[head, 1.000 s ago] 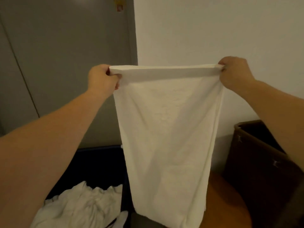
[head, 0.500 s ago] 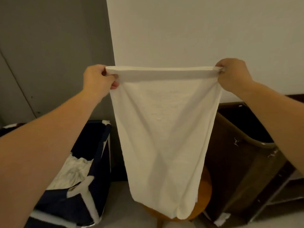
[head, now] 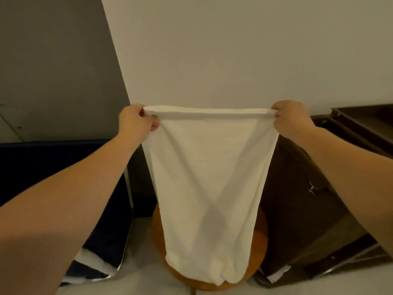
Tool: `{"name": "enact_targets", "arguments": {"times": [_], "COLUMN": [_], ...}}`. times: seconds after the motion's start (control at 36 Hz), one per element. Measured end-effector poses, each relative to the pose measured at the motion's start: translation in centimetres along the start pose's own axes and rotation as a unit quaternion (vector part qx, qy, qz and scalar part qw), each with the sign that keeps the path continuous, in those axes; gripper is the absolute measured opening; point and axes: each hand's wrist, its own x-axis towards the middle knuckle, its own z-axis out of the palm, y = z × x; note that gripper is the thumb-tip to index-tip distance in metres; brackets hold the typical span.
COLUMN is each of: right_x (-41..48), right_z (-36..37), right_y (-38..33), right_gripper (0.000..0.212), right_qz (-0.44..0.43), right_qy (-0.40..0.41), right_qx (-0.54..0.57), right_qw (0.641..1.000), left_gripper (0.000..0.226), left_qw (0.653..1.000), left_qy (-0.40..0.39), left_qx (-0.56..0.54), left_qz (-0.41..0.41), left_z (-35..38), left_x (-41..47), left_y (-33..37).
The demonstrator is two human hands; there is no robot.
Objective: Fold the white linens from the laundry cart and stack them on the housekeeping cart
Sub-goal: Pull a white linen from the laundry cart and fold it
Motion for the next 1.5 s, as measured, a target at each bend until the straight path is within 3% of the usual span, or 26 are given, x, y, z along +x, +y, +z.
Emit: {"name": "enact_targets", "arguments": {"times": [0.25,0.5,0.61,0.83,1.0,1.14,1.33,1.39,1.5], "right_x": [8.7,9.1,6.4,-0.9,-7.5,-12.6,-18.0,-19.5,-21.5], "right_z": [14.0,26.0,28.3,29.7,29.4,29.6,33.1,34.4,36.5], "right_y": [4.0,8.2,9.4,10.3,11.6,13.1,14.5,15.1,15.5], "right_gripper": [0.022,0.025,0.023,0.013,0.015,0.022,0.022,0.026,0.009], "right_qz": [0.045,0.088,0.103,0.085,0.069,0.048,0.06,0.086,0.093], "right_qy": [-0.104,-0.194,-0.212,-0.274,-0.324,-0.357,-0.47,-0.471,-0.499], "right_qx": [-0.054,-0.075,-0.078,-0.093,-0.055,-0.061,-0.083,-0.045,-0.102], "right_qw": [0.992,0.974,0.969,0.954,0.942,0.931,0.877,0.877,0.856], "left_gripper": [0.01,0.02,0.014,0.004,0.014,0.02,0.049,0.053,0.031], "left_qw": [0.992,0.972,0.962,0.949,0.934,0.94,0.953,0.938,0.873], "left_qy": [-0.072,-0.136,-0.156,-0.184,-0.202,-0.224,-0.244,-0.26,-0.347], "left_qx": [0.027,0.127,0.135,0.206,0.241,0.199,0.151,0.192,0.265], "left_qz": [-0.095,-0.141,-0.178,-0.153,-0.169,-0.166,-0.097,-0.128,-0.217], "left_z": [9.6,14.8,15.6,14.2,12.3,10.7,10.7,10.5,10.4], "left_x": [11.1,12.9,10.6,3.1,-4.0,-9.6,-15.2,-16.5,-18.5], "left_y": [-12.1,-22.9,-25.8,-29.0,-30.5,-33.2,-38.6,-40.6,-43.7]}}
